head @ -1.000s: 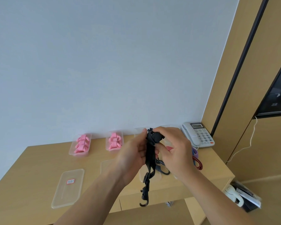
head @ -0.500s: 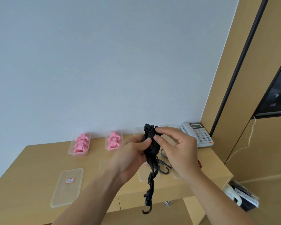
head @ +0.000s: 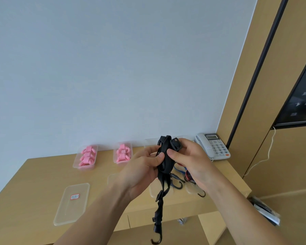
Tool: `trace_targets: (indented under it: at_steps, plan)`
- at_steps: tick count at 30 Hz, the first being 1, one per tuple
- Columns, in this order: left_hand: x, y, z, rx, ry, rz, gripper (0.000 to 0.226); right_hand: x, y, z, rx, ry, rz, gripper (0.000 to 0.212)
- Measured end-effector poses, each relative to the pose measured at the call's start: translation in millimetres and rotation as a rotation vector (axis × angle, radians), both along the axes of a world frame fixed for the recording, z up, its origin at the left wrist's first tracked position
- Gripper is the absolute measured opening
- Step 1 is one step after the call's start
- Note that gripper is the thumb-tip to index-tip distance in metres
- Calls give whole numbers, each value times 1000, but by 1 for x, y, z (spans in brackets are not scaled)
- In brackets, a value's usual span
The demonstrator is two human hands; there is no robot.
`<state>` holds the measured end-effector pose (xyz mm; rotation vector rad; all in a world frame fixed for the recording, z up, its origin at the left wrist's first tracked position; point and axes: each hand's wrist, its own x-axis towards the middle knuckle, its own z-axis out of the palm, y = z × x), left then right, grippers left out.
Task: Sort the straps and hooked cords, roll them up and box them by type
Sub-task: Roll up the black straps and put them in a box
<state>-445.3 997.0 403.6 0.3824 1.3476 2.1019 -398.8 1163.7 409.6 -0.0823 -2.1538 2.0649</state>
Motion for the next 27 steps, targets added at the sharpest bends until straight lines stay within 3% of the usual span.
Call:
trace_targets:
  at_steps: [4,8,15,20,23,27]
  plan:
    - [3,2,1,-5,-36,25,38,1,-1,3,-5,16,-35,14]
    - [1,2,-1,-7,-62,20,63,3,-2,8,-66,24,-42,13]
    - [12,4,-3,-235,190,-67,60,3,-1,17,-346,99,12,18]
    - [15,7,-11,-240,68,-8,39,2,3,15,-253,178,-101,13]
    - [15,6,-9,-328,122,-5,29,2,0,9,-158,187,-163,17]
    - [14,4,-4,-530,268,42,32,2,-5,3,-38,243,-235,27]
